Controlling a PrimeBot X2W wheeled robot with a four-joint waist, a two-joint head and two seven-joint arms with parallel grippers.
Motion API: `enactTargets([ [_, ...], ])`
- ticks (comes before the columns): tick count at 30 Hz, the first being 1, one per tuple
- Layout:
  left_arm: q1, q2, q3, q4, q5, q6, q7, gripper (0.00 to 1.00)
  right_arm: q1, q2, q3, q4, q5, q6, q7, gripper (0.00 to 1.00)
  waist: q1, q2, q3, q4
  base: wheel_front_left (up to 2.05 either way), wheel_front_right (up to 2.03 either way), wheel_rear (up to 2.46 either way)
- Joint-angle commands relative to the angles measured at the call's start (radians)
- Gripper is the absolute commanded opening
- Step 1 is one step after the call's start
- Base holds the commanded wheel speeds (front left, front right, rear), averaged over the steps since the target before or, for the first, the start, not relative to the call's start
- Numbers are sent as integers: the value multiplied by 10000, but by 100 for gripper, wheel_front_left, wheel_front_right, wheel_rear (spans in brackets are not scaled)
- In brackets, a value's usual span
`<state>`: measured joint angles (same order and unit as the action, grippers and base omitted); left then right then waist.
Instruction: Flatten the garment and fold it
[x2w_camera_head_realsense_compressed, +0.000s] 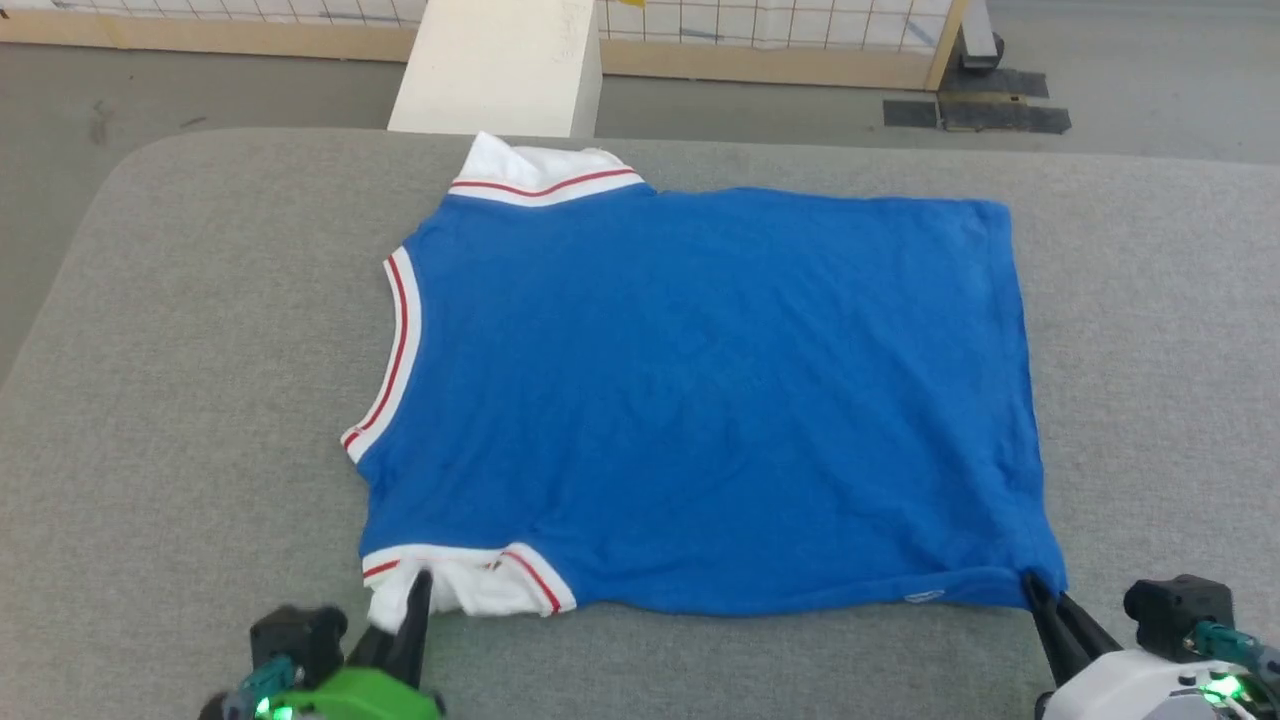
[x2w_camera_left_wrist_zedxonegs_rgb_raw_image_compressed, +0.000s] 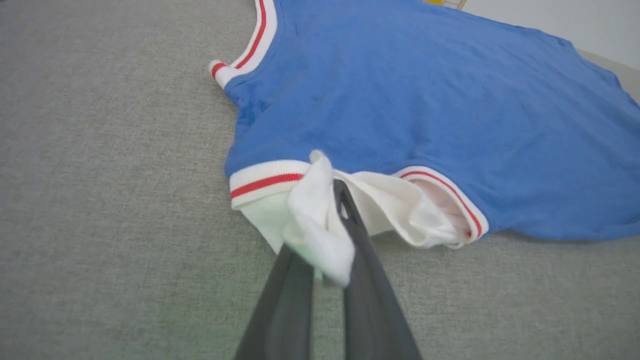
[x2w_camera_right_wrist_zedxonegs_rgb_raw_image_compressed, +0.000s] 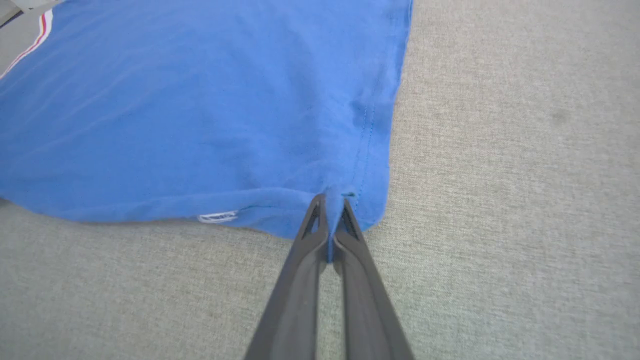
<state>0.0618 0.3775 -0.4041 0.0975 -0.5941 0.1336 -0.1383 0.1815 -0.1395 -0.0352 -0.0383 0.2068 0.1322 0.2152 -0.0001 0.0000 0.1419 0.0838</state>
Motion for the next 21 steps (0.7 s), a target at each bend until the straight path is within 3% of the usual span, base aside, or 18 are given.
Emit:
enactTargets([
  [1, -485, -45, 29, 67, 160, 49, -214, 0, -259, -70, 115, 86, -116, -15, -256, 0, 1, 0, 91, -34, 0, 0, 0],
  [7, -2026, -13, 72, 490, 473, -163, -342, 0, -1250, -376, 386, 348, -327, -15, -579, 0, 1, 0, 426, -87, 0, 0, 0],
  [21, -5338, 151, -122, 2277, 594, -1004, 755, 0, -3964, -1132, 618, 1237, -145, -15, 467, 0, 1, 0, 1856, -179, 0, 0, 0],
])
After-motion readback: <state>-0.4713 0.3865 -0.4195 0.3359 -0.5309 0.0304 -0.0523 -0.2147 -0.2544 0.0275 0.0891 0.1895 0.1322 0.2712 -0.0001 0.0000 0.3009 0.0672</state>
